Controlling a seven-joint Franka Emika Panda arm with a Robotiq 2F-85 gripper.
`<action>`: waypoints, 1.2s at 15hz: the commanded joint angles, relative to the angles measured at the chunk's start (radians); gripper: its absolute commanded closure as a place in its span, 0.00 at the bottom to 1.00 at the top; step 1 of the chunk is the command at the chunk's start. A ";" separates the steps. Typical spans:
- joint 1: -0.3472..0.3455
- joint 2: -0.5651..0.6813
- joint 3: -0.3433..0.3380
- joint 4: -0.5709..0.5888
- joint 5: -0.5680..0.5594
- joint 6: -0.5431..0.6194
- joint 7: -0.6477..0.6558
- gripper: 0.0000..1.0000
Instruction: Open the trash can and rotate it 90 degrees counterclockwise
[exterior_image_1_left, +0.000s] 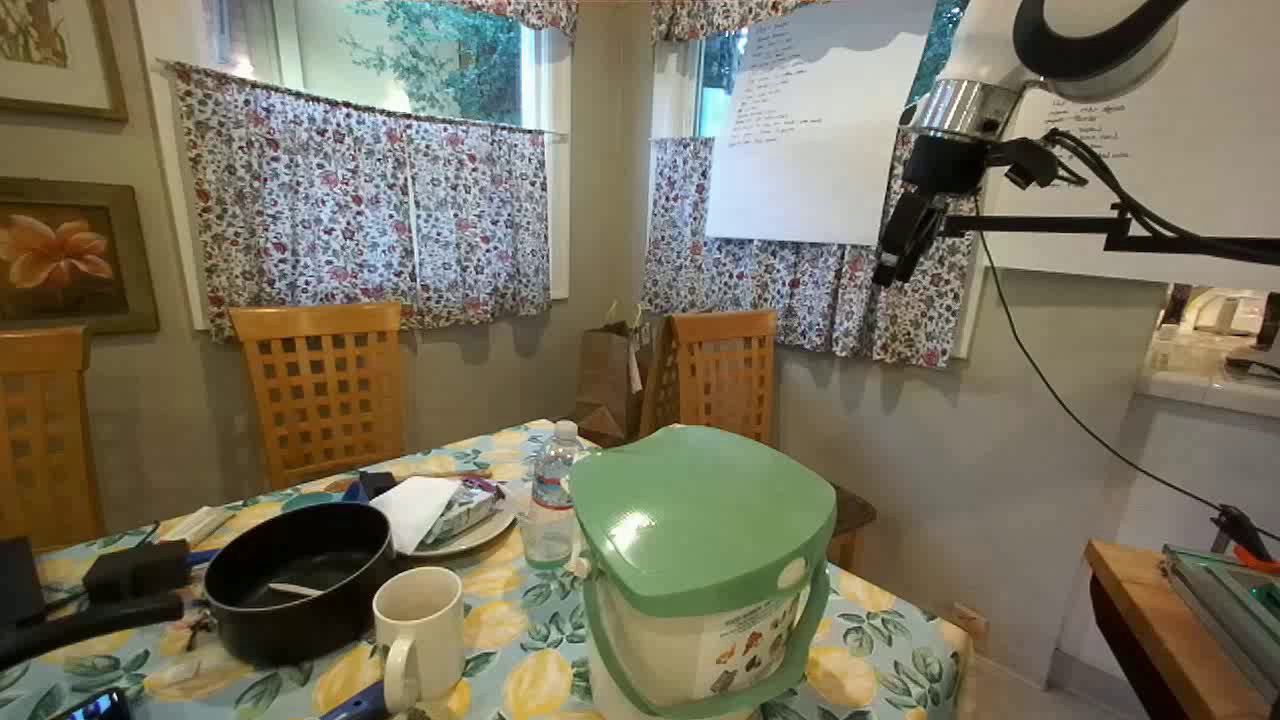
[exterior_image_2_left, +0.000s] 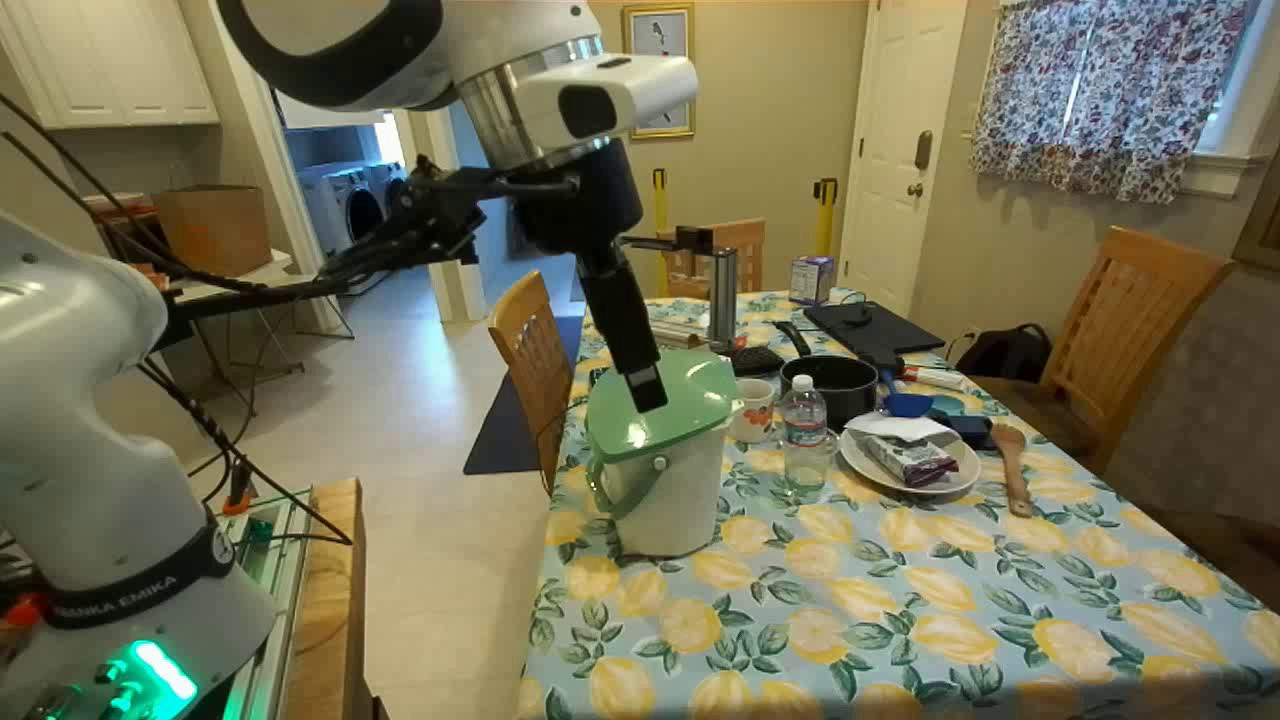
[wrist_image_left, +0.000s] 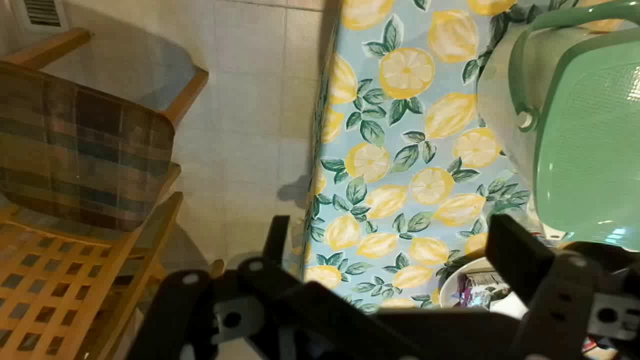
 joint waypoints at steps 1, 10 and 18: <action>-0.009 0.001 0.009 0.002 0.005 -0.002 -0.004 0.00; 0.009 0.024 0.110 -0.058 -0.074 0.044 0.048 0.00; 0.119 0.122 0.363 -0.165 -0.257 0.126 0.210 0.00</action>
